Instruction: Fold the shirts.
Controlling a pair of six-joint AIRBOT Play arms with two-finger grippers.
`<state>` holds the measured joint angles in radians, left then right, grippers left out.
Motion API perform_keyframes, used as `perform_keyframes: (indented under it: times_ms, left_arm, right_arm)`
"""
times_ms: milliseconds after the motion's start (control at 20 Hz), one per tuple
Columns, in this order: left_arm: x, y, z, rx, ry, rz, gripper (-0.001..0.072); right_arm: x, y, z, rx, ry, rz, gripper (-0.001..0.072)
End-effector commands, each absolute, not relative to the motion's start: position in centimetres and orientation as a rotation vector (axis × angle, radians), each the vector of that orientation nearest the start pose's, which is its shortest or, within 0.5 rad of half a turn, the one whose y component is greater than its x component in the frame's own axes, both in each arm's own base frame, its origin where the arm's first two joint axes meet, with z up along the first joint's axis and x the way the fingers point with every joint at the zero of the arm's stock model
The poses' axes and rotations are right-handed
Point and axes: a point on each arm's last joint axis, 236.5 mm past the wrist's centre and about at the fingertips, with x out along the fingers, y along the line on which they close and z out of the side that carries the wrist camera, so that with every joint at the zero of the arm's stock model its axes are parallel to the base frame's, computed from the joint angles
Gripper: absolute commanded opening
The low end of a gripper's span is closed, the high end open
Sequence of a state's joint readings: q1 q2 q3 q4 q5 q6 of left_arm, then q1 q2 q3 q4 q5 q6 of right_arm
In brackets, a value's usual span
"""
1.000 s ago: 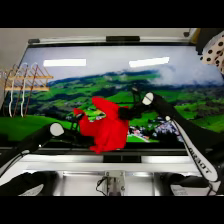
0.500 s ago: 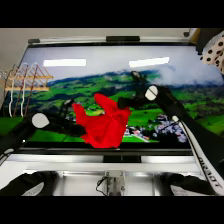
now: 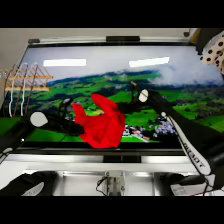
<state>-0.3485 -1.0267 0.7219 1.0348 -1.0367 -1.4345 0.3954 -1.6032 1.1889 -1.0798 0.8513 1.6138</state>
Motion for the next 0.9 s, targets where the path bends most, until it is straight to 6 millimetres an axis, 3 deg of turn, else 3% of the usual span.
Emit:
perform_keyframes:
  times_ms: [0,50,150,250,300,350,450,550,600,650,750,850]
  left_arm:
    - [24.6,-19.8,-2.3,-0.182,1.341,-0.591,0.0036]
    - [24.7,-19.5,-2.2,-0.167,1.335,-0.585,0.0036]
    - [26.5,-17.3,-0.4,-0.063,1.274,-0.547,0.0036]
    - [30.2,-13.9,5.4,0.045,1.132,-0.466,0.0036]
    - [32.4,-11.9,10.5,0.074,1.015,-0.412,0.0036]
    - [34.0,-10.2,16.9,0.078,0.869,-0.360,0.0036]
    - [34.5,-7.1,31.0,0.056,0.536,-0.272,0.0036]
    - [31.4,-4.9,42.9,0.039,0.252,-0.203,0.0036]
    - [28.9,-4.5,47.7,0.026,0.129,-0.187,0.0036]
    - [26.4,-4.6,51.3,0.018,0.032,-0.192,0.0036]
    - [22.5,-5.8,55.0,0.004,-0.084,-0.247,0.0036]
    - [20.0,-6.2,55.4,0.003,-0.110,-0.268,0.0036]
  right_arm:
    - [41.4,27.2,-6.2,0.469,1.235,0.408,0.0072]
    - [41.7,27.2,-5.2,0.465,1.209,0.426,0.0071]
    - [42.4,26.2,-1.1,0.382,1.120,0.486,0.0071]
    - [43.5,23.9,6.2,0.266,0.969,0.534,0.0071]
    - [44.0,22.2,11.2,0.211,0.865,0.541,0.0071]
    - [44.1,20.3,16.8,0.168,0.747,0.529,0.0071]
    - [42.8,16.8,28.6,0.137,0.480,0.489,0.0071]
    - [38.8,14.7,39.2,0.141,0.220,0.477,0.0071]
    - [35.9,14.0,43.7,0.143,0.100,0.480,0.0071]
    - [33.2,13.6,46.8,0.151,0.018,0.494,0.0071]
    - [27.9,13.1,50.5,0.165,-0.085,0.525,0.0071]
    - [24.2,12.3,52.1,0.153,-0.141,0.525,0.0071]
